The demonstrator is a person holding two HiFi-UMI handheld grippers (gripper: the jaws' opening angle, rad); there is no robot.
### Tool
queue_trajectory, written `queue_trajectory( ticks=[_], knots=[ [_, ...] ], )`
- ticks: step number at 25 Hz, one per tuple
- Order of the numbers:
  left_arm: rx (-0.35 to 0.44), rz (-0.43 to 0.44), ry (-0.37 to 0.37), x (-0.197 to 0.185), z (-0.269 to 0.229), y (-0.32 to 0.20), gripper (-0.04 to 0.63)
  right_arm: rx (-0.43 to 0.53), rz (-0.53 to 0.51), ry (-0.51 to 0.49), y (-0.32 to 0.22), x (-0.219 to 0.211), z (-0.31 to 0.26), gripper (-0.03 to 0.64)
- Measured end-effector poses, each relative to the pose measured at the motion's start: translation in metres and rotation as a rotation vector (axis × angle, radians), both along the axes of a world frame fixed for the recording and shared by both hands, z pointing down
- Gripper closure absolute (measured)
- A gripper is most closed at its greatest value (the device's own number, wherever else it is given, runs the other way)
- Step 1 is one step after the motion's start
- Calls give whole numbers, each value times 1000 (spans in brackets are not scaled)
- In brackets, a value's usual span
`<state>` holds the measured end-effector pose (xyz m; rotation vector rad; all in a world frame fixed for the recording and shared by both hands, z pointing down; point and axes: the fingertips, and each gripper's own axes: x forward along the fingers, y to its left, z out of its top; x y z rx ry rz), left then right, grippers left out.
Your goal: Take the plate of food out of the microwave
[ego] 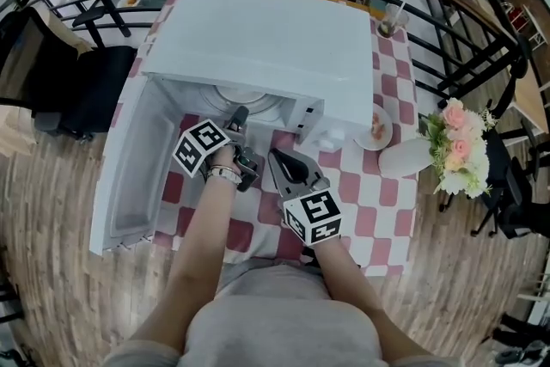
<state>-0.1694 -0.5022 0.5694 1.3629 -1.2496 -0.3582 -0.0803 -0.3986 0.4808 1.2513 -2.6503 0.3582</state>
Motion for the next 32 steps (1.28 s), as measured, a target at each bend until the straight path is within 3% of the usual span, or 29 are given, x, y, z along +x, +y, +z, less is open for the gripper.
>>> queue_trajectory(
  ticks=[8,19,25,32],
  knots=[
    [-119,-101,97,-1,23,-20,264,-24,-7,14,-2,1,11,594],
    [-228,-187,113,-3,42,-34,264,-41,4,23,-5,7,16,594],
    [-219,-210,160,-1,45,-34,264,-40,11,27,-4,9,16,594],
    [-213,-215,165,-1,45,-28,265,-38,28,28,-3,13,14,594]
  ],
)
